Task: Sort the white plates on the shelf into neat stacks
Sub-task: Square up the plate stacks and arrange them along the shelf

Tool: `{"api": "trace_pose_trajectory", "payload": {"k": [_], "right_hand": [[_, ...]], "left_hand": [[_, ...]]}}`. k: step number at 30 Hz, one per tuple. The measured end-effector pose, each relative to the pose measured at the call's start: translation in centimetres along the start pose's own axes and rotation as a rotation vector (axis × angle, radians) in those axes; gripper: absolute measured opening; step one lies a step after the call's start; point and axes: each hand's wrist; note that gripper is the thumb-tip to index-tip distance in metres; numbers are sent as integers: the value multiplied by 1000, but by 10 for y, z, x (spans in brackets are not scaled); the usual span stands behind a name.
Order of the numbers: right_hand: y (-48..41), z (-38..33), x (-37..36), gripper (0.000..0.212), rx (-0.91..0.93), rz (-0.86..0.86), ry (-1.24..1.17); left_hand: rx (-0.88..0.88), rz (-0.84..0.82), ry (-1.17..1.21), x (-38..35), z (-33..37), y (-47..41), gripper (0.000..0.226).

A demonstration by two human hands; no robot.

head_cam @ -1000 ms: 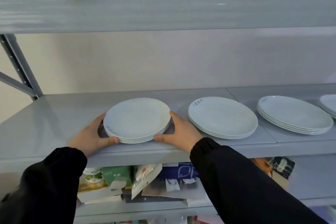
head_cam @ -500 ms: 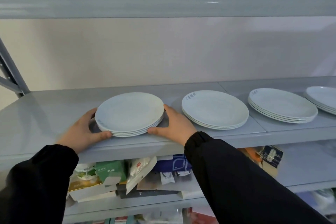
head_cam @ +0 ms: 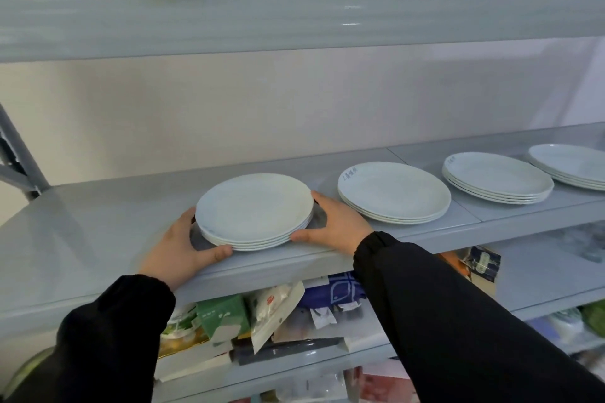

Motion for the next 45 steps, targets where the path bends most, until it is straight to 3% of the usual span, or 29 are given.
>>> {"api": "trace_pose_trajectory", "payload": {"k": [14, 22, 27, 45], "right_hand": [[6, 1, -2, 84, -20, 67, -24], [9, 3, -1, 86, -36, 122, -31], [7, 3, -1, 94, -71, 142, -25], [12, -4, -1, 81, -32, 135, 37]], "left_hand": [[-35, -57, -155, -2, 0, -3, 105], [42, -90, -402, -9, 5, -11, 113], [25, -97, -348, -7, 12, -8, 115], [35, -119, -422, -10, 8, -12, 110]]}}
Point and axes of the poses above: each hand's wrist, its own y-axis away from the middle knuckle, its own x-axis out of the back of the hand, z = x × y, and after that the axes turned 8 degrees about -z, right-handed
